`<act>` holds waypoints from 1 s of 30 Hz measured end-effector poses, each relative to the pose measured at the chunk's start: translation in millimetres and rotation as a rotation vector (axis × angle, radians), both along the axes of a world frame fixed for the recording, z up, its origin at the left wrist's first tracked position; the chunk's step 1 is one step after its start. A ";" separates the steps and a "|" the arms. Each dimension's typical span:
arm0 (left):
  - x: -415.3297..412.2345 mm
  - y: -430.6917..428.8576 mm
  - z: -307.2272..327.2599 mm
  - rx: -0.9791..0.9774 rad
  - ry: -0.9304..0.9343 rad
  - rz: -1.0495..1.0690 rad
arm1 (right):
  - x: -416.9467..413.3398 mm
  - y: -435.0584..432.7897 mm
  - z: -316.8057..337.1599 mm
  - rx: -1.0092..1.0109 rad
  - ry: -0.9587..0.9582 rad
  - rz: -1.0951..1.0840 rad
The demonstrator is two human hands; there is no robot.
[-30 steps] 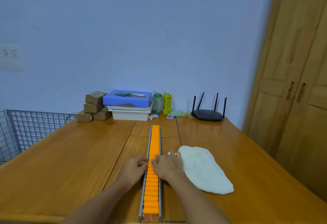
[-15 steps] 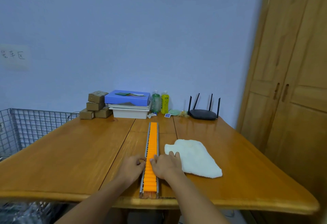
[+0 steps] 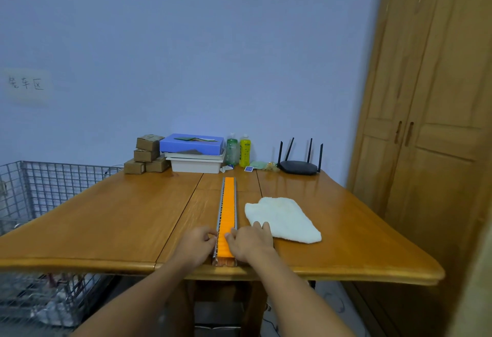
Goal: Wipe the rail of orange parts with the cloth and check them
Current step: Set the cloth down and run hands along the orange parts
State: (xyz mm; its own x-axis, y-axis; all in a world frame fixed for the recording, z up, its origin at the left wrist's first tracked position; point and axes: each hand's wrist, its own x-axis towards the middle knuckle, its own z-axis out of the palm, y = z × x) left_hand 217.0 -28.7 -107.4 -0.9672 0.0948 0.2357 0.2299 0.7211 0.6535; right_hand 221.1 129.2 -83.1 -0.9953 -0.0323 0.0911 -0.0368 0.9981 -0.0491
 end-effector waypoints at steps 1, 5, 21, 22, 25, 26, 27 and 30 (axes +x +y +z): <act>2.9 -0.4 -0.1 -0.007 -0.001 -0.005 | 4.1 -0.9 0.3 0.005 -0.001 -0.003; 16.6 -0.9 2.7 -0.025 -0.019 -0.025 | 21.2 -2.2 1.0 0.050 0.015 0.001; 60.8 -6.2 -2.7 -0.104 0.014 -0.053 | 85.6 3.0 -5.0 0.214 0.014 0.077; 62.3 -6.6 -2.9 -0.110 0.011 -0.060 | 87.8 3.2 -5.5 0.217 0.007 0.083; 68.1 -6.1 -2.6 -0.131 -0.010 -0.076 | 92.8 4.0 -5.7 0.215 -0.018 0.088; 68.8 -5.7 -3.2 -0.132 -0.017 -0.079 | 93.6 4.3 -6.0 0.220 -0.024 0.089; 69.2 -5.0 -3.1 -0.130 -0.030 -0.079 | 94.2 4.3 -6.2 0.225 -0.030 0.087; 72.8 -3.2 -1.8 -0.143 -0.033 -0.092 | 97.1 4.9 -5.9 0.221 -0.047 0.096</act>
